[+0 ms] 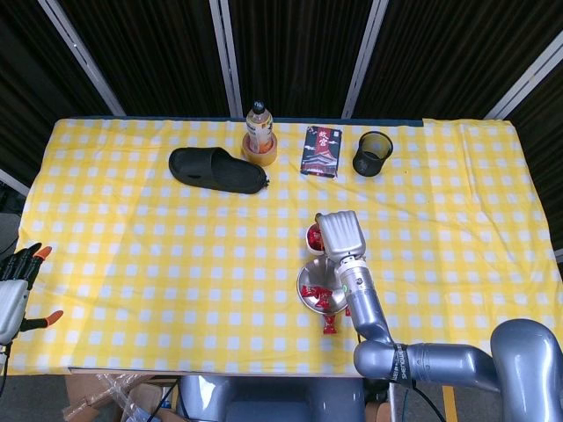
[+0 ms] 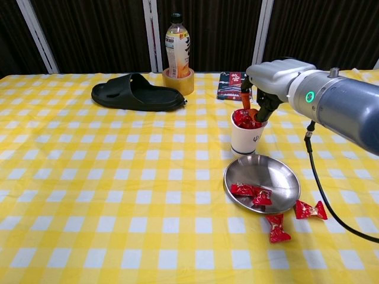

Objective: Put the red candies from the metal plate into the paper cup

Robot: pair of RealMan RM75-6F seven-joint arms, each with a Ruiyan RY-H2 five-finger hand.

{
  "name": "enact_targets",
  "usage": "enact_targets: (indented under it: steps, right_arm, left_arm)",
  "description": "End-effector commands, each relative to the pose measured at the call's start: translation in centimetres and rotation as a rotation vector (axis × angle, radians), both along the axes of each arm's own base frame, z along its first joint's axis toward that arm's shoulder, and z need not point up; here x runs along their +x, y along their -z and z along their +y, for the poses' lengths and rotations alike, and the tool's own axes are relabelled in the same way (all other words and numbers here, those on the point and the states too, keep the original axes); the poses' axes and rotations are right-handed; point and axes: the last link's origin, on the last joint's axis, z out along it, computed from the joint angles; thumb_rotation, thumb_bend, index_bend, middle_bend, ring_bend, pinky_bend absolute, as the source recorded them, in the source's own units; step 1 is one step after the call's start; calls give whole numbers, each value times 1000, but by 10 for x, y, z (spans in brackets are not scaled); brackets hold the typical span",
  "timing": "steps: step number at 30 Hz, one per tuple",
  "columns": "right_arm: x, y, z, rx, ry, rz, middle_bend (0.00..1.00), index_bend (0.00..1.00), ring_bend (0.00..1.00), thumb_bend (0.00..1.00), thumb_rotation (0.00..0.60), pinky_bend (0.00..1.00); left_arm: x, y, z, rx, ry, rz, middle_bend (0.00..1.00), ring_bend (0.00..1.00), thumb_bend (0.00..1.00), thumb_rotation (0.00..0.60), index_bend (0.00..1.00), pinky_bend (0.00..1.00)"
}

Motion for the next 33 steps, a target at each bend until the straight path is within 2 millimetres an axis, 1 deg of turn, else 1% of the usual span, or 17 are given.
enact_targets:
  steps: [1, 2, 4, 7, 9, 12, 17, 21, 25, 29, 31, 33]
  right_arm:
    - [-2, -2, 0, -1, 7, -1, 855, 427, 922, 558, 600, 978]
    - [-2, -2, 1, 0, 8, -1, 855, 409, 922, 558, 600, 978]
    - [-2, -4, 2, 2, 8, -2, 855, 341, 922, 560, 600, 978]
    - [-1, -7, 4, 1, 2, -3, 855, 278, 922, 562, 600, 978]
    - [0, -9, 7, -1, -5, -9, 855, 266, 922, 561, 600, 978]
    - [2, -15, 13, -7, -22, -20, 855, 263, 922, 533, 600, 978]
    - [-1, -29, 33, 3, -52, -43, 855, 260, 922, 505, 600, 978]
    - [-17, -42, 58, 31, -49, -65, 855, 260, 922, 482, 600, 978]
    - [-36, -50, 79, 65, -37, -63, 855, 260, 922, 462, 600, 978]
    - [-62, -56, 100, 101, -25, -25, 855, 264, 922, 438, 600, 978]
    - [-70, -58, 107, 110, -18, -17, 855, 290, 922, 423, 600, 978]
    - [-83, -60, 117, 121, -10, -6, 855, 325, 922, 412, 600, 978]
  left_arm:
    - [0, 0, 0, 1, 2, 0, 0, 0, 48, 600, 7, 0]
    - [0, 0, 0, 1, 2, 1, 0, 0, 48, 600, 7, 0]
    - [0, 0, 0, 1, 4, 1, 0, 0, 48, 600, 7, 0]
    - [0, 0, -1, 1, 4, 3, 0, 0, 48, 600, 7, 0]
    - [0, 0, -1, 1, 4, 2, 0, 0, 48, 600, 7, 0]
    - [0, 0, -1, 3, 5, 1, 0, 0, 48, 600, 7, 0]
    - [1, -1, -2, 3, 11, -2, 0, 0, 48, 600, 7, 0]
    - [1, -1, -2, 8, 17, 0, 0, 0, 48, 600, 7, 0]
    - [2, -1, -3, 9, 21, 2, 0, 0, 48, 600, 7, 0]
    - [2, -1, -4, 11, 27, 7, 0, 0, 48, 600, 7, 0]
    - [2, -1, -5, 11, 27, 8, 0, 0, 48, 600, 7, 0]
    - [2, -1, -6, 10, 27, 10, 0, 0, 48, 600, 7, 0]
